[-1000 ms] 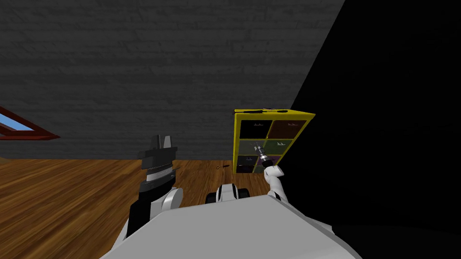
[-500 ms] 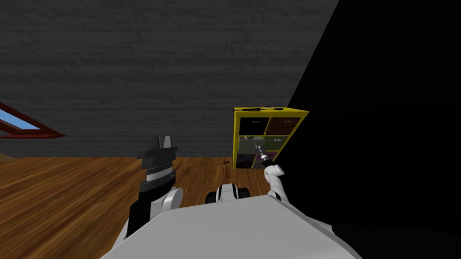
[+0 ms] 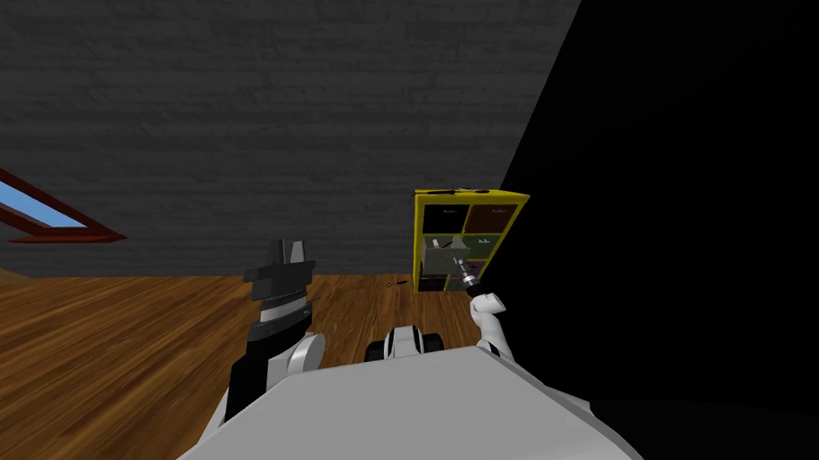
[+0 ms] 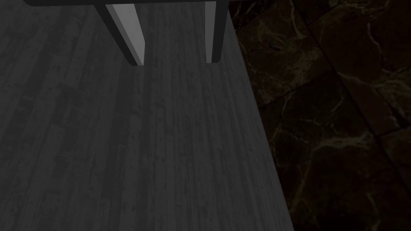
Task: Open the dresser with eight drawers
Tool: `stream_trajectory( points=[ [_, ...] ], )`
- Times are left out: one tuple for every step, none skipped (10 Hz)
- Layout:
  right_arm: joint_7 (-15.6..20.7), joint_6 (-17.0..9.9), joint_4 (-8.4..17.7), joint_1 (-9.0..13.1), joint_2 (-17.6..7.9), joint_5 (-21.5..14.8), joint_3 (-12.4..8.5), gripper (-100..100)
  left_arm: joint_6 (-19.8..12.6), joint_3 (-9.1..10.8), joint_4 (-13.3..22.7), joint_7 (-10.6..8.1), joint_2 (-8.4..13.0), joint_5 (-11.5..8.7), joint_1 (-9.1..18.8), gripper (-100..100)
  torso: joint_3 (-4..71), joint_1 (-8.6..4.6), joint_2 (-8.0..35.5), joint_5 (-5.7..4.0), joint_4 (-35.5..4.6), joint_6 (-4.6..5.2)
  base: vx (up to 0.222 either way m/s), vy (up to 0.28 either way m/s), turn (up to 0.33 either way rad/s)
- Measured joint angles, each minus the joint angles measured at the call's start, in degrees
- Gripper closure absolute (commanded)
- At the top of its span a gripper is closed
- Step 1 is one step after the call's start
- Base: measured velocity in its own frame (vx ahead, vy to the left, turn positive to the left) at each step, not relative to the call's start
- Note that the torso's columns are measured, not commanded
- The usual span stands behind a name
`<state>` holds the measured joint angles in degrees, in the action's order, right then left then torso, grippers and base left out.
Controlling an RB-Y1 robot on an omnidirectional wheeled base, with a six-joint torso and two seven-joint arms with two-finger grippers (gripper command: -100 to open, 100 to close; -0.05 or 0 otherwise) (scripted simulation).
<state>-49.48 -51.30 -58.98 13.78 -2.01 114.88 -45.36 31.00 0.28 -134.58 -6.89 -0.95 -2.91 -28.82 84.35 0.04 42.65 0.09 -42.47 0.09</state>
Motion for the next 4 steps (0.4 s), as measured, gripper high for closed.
stream_trajectory(
  points=[
    [-0.7, 0.6, 0.5, 1.0, -0.9, -0.3, 0.2, -100, 0.0, 0.00, 0.0, 0.00, 0.0, 0.0, 0.0, 0, 0.2, -0.01, -0.3, -0.02, 0.1, -0.07, -0.061, 0.014, 0.016],
    [-1.6, 1.8, 0.3, 1.8, -1.2, -0.9, 0.6, -100, 0.0, 0.00, 0.0, 0.00, 0.0, 0.0, 0.0, 0, 0.4, -0.06, -0.7, -0.09, 0.2, -0.17, -0.039, 0.011, 0.023],
    [-2.8, 2.9, -0.5, 2.2, -1.5, -1.4, 1.1, -100, 0.0, 0.00, 0.0, 0.00, 0.0, 0.0, 0.0, 0, 0.5, -0.09, -0.8, -0.10, 0.3, -0.13, -0.061, 0.012, 0.026],
    [-3.9, 3.8, -0.3, 3.2, -2.4, -1.8, 1.4, -100, 0.0, 0.00, 0.0, 0.00, 0.0, 0.0, 0.0, 0, 0.4, -0.09, -0.6, -0.10, 0.2, -0.10, -0.068, 0.017, 0.006]
  ],
)
